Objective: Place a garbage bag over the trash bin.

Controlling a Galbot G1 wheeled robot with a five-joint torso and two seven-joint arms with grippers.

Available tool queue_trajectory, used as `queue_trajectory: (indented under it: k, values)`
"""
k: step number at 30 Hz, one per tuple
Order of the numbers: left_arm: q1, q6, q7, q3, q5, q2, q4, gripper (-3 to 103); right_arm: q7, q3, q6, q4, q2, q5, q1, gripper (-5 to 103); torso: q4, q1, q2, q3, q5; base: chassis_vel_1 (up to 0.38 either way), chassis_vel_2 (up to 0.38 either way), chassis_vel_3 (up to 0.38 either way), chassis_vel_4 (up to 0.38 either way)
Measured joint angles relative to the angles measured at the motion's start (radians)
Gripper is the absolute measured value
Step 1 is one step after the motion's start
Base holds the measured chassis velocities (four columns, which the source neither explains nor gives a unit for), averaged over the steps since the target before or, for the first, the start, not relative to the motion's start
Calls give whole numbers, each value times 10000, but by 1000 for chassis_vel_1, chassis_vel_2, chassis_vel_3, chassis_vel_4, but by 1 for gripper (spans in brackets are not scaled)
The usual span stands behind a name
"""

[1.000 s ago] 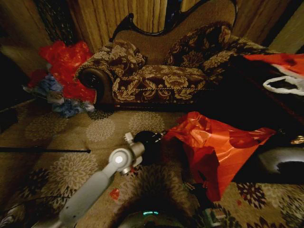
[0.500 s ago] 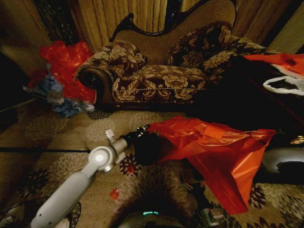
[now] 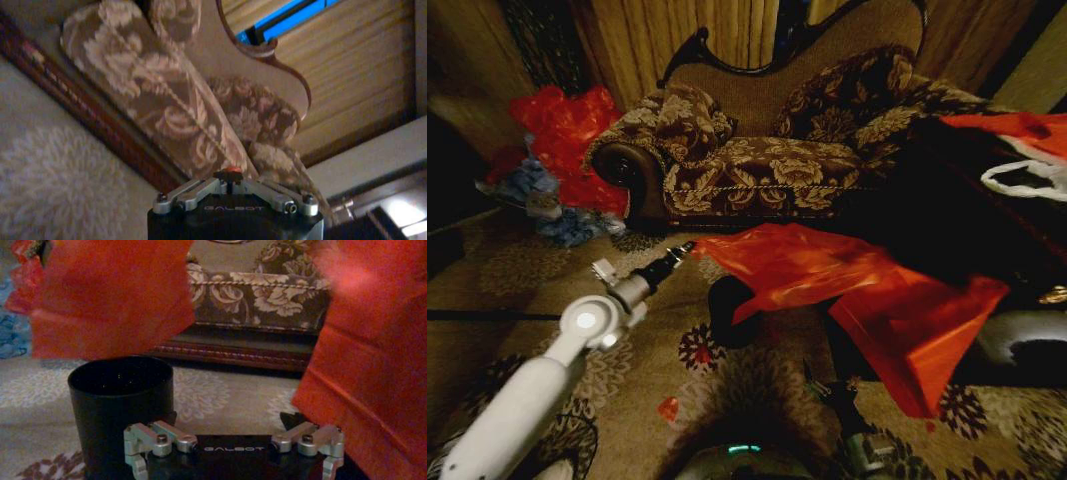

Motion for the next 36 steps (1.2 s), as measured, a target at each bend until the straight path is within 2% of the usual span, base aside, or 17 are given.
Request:
queue_trajectory:
  k: [5, 8, 11, 16, 19, 22, 23, 25, 26, 30, 31, 33, 34, 36]
  values:
    - [-53, 51, -108, -322, -472, 346, 120, 0, 0, -113, -11, -25, -6, -2, 62, 100, 0, 0, 0, 0, 1, 0, 0, 0, 0]
    - [-117, 207, -292, 504, -224, 491, -137, 0, 16, -354, -62, -81, -29, 270, 223, 100, -1, 0, 0, 0, 0, 0, 0, 0, 0]
    - [-665, 220, -402, 1070, -224, 703, -111, 0, 23, -471, -231, -71, -49, 821, 412, 100, -2, 0, 0, 0, 1, 0, 0, 0, 0]
    - [-1327, 259, -590, 1476, -508, 1040, -31, 0, -188, -775, -415, -33, -158, 1577, 717, 100, -4, 1, 0, 0, 0, 0, 0, 0, 0]
    - [-1598, 278, -710, 1586, -731, 1194, -90, 0, -288, -1071, -483, -70, -256, 1816, 886, 100, 4, 0, 0, 0, 1, 0, 0, 0, 0]
    - [-2568, 448, -761, 1892, -1411, 1575, -94, 0, -301, -1750, -565, -227, -413, 2040, 1405, 100, -2, 0, 0, 0, 1, 0, 0, 0, 0]
    - [-2568, 448, -761, 1892, -1411, 1575, -94, 0, -301, -1750, -565, -227, -413, 2040, 1405, 100, -2, 0, 0, 0, 1, 0, 0, 0, 0]
    - [-3386, 498, -628, 2285, -1667, 1832, 95, 0, -172, -2164, -691, -308, -546, 2244, 1919, 100, 1, 0, 0, -1, 2, 0, 0, 0, 0]
    - [-3386, 498, -628, 2285, -1667, 1832, 95, 0, -172, -2164, -691, -308, -546, 2244, 1919, 100, 1, 0, 0, -1, 2, 0, 0, 0, 0]
    - [-5025, 337, -422, 3545, -1682, 2034, 742, 0, 291, -3082, -1021, -412, -1060, 2865, 2947, 100, 0, 1, 0, 0, 1, 0, 0, 0, 0]
    - [-5025, 337, -422, 3545, -1682, 2034, 742, 0, 291, -3082, -1021, -412, -1060, 2865, 2947, 100, 0, 1, 0, 0, 1, 0, 0, 0, 0]
    - [-5797, 117, -363, 4239, -1520, 2018, 1079, 0, 666, -3521, -1188, -414, -1265, 3196, 3336, 100, 0, 1, -1, 1, 0, 0, 0, 0, 0]
    - [-6563, -58, -337, 4812, -1374, 1917, 1413, 0, 1147, -3971, -1422, -414, -1415, 3559, 3754, 100, 1, 1, -1, 1, -2, 0, 0, 0, 0]
    - [-6891, -131, -334, 5030, -1320, 1854, 1562, 0, 1365, -4204, -1567, -413, -1468, 3788, 3939, 100, 0, 2, -1, 1, 1, 0, 0, 0, 0]
